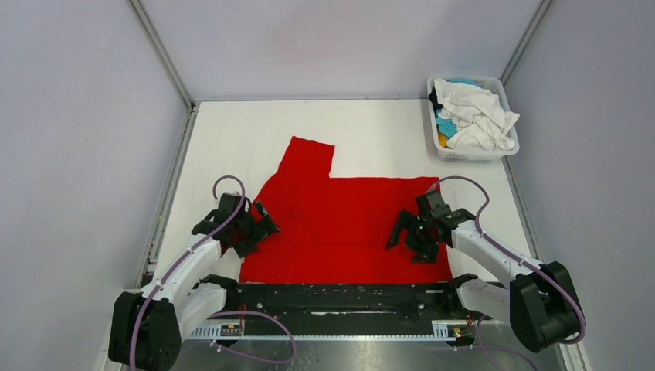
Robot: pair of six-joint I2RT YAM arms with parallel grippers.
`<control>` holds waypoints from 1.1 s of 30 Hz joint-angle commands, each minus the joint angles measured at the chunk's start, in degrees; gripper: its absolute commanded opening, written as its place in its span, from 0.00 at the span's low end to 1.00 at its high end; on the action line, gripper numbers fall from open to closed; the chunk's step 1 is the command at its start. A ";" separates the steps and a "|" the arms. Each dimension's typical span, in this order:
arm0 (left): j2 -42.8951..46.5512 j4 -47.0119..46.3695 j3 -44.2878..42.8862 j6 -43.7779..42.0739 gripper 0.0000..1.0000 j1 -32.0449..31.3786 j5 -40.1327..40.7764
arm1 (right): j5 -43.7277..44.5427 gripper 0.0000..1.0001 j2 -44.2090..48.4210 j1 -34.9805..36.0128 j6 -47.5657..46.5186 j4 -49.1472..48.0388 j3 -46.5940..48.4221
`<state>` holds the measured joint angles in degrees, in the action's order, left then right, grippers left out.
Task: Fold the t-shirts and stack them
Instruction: Fold the flattened tshirt in 1/3 of the way
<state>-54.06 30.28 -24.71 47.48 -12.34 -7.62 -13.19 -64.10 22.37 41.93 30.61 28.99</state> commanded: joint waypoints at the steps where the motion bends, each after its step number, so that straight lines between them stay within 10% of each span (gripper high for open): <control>1: 0.93 1.69 -1.72 -0.72 0.99 0.03 2.91 | 0.54 0.99 1.82 0.65 0.07 6.64 -1.57; 13: -4.31 -6.38 -19.06 -4.77 0.99 0.11 9.01 | 12.79 0.99 7.72 0.59 -1.28 2.01 10.39; 33: -80.67 3.01 -106.39 -16.66 0.99 0.68 3.38 | 13.42 0.99 -4.37 -1.23 -7.74 -3.69 14.91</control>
<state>-129.91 31.48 -122.15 30.87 -12.08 -1.26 0.75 -66.96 21.91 35.59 27.94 41.52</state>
